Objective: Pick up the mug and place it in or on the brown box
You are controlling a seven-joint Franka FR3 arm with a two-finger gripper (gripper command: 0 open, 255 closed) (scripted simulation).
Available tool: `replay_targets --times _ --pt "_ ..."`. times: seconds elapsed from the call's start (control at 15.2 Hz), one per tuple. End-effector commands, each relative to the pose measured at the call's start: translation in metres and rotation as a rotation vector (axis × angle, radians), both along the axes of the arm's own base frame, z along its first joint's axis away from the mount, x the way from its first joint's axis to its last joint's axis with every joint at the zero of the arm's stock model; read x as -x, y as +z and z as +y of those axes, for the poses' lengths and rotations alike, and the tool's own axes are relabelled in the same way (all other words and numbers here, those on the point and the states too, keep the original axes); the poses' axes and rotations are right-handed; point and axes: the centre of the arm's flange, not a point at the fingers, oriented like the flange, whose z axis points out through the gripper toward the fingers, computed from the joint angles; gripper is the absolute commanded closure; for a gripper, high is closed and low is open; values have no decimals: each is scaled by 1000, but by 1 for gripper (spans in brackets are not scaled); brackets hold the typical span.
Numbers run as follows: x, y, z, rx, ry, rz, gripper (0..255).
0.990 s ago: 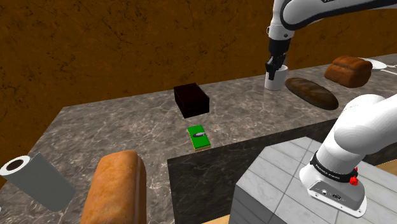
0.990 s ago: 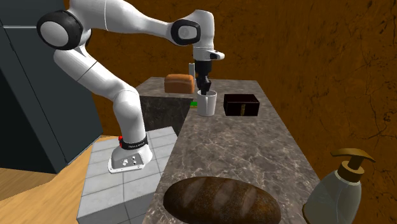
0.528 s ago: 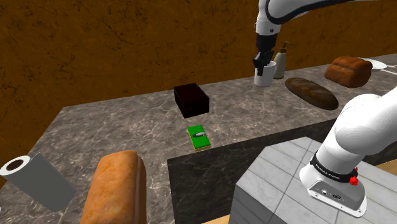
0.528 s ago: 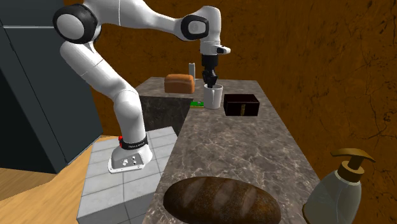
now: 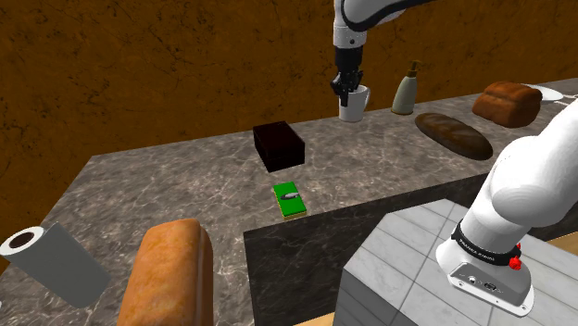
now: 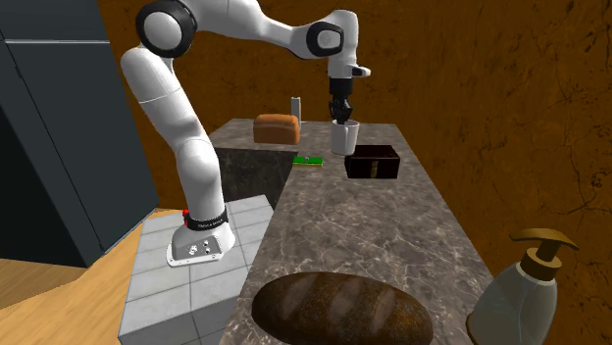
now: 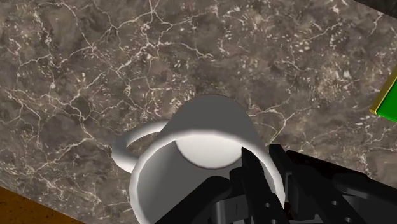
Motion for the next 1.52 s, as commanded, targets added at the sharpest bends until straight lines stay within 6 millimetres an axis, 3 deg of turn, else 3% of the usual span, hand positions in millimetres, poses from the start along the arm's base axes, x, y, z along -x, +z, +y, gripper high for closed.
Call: replay_targets --times 0.0,1.12,1.45 --pt "-25 1 11 0 0 0 255" --pt "-221 16 121 0 0 0 255" --pt "-221 -10 121 0 0 0 255"
